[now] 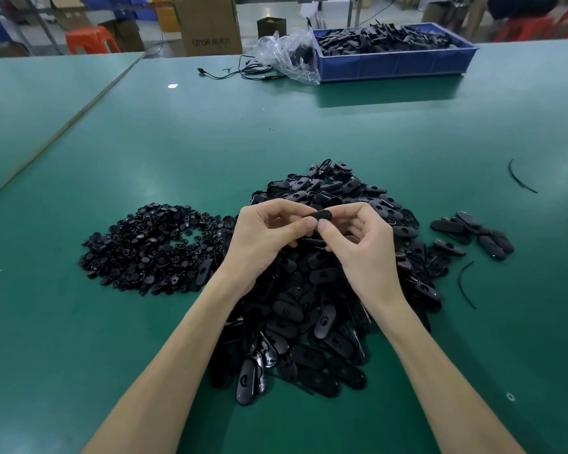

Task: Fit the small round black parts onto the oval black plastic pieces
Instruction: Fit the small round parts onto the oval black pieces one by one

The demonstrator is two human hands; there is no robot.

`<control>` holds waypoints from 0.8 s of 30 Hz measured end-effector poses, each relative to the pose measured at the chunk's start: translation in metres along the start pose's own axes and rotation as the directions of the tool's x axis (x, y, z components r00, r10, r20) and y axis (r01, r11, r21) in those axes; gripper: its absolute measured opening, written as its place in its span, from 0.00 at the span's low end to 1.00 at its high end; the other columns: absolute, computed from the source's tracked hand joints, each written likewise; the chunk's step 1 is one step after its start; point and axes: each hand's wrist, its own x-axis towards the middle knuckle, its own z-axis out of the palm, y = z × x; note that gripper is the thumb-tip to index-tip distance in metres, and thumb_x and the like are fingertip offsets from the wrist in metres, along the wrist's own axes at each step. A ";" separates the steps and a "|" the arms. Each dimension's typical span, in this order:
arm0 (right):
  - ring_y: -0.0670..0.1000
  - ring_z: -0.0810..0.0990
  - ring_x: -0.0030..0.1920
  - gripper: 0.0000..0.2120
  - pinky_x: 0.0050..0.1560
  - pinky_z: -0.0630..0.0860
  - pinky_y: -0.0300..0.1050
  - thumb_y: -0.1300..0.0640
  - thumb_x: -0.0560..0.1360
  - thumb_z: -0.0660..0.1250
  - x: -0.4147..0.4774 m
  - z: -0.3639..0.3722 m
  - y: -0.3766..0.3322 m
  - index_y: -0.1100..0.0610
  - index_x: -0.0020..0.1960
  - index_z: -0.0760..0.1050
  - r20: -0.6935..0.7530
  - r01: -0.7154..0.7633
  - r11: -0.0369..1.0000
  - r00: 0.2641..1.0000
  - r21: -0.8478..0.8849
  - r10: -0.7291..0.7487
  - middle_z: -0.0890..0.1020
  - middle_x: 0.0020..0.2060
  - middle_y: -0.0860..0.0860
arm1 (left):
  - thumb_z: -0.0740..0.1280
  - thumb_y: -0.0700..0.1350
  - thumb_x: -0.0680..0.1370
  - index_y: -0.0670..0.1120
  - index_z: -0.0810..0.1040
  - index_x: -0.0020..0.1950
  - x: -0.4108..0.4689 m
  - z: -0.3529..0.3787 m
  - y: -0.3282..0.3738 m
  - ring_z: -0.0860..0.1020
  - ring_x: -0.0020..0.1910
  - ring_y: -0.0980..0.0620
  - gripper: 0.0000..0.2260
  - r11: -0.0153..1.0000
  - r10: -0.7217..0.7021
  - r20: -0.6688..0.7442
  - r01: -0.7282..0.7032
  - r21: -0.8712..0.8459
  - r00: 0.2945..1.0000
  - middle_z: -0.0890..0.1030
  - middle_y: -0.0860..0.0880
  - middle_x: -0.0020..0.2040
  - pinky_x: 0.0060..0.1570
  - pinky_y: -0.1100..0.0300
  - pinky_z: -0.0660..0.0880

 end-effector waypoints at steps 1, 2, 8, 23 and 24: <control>0.49 0.86 0.48 0.07 0.52 0.84 0.55 0.55 0.76 0.76 0.000 0.000 0.000 0.50 0.52 0.80 0.002 -0.003 1.000 1.000 -0.002 0.003 0.87 0.46 0.47 | 0.77 0.39 0.75 0.44 0.87 0.50 0.000 0.000 0.000 0.83 0.41 0.52 0.05 1.000 -0.002 0.009 0.002 0.001 1.000 0.86 0.46 0.40 0.39 0.63 0.78; 0.49 0.86 0.48 0.06 0.52 0.83 0.56 0.55 0.76 0.75 0.000 0.000 0.001 0.50 0.52 0.80 0.003 -0.009 1.000 1.000 0.006 0.009 0.87 0.46 0.47 | 0.77 0.39 0.75 0.43 0.87 0.51 0.000 0.000 0.000 0.83 0.41 0.53 0.05 1.000 -0.004 0.015 0.005 -0.002 1.000 0.86 0.46 0.39 0.39 0.63 0.78; 0.46 0.85 0.42 0.05 0.42 0.80 0.39 0.60 0.77 0.75 0.001 0.000 0.000 0.54 0.52 0.81 0.022 -0.021 0.996 1.000 0.085 0.019 0.87 0.44 0.49 | 0.77 0.40 0.76 0.41 0.87 0.52 0.000 -0.003 0.001 0.84 0.41 0.53 0.07 0.999 -0.019 0.052 0.021 -0.042 0.998 0.87 0.45 0.41 0.40 0.63 0.78; 0.47 0.87 0.44 0.05 0.42 0.80 0.36 0.63 0.78 0.74 0.001 -0.001 -0.003 0.56 0.53 0.82 0.013 -0.025 0.992 1.000 0.127 0.024 0.88 0.44 0.51 | 0.73 0.35 0.78 0.42 0.87 0.54 0.000 -0.005 0.004 0.85 0.44 0.52 0.07 0.997 -0.054 0.098 0.059 -0.051 0.994 0.88 0.43 0.46 0.44 0.63 0.79; 0.47 0.87 0.44 0.05 0.42 0.80 0.37 0.62 0.78 0.74 0.000 -0.001 -0.002 0.55 0.53 0.82 0.017 -0.028 0.992 1.000 0.123 0.026 0.88 0.45 0.51 | 0.73 0.35 0.78 0.42 0.87 0.54 -0.001 -0.005 0.004 0.85 0.45 0.51 0.07 0.997 -0.057 0.094 0.061 -0.044 0.994 0.88 0.42 0.46 0.44 0.62 0.79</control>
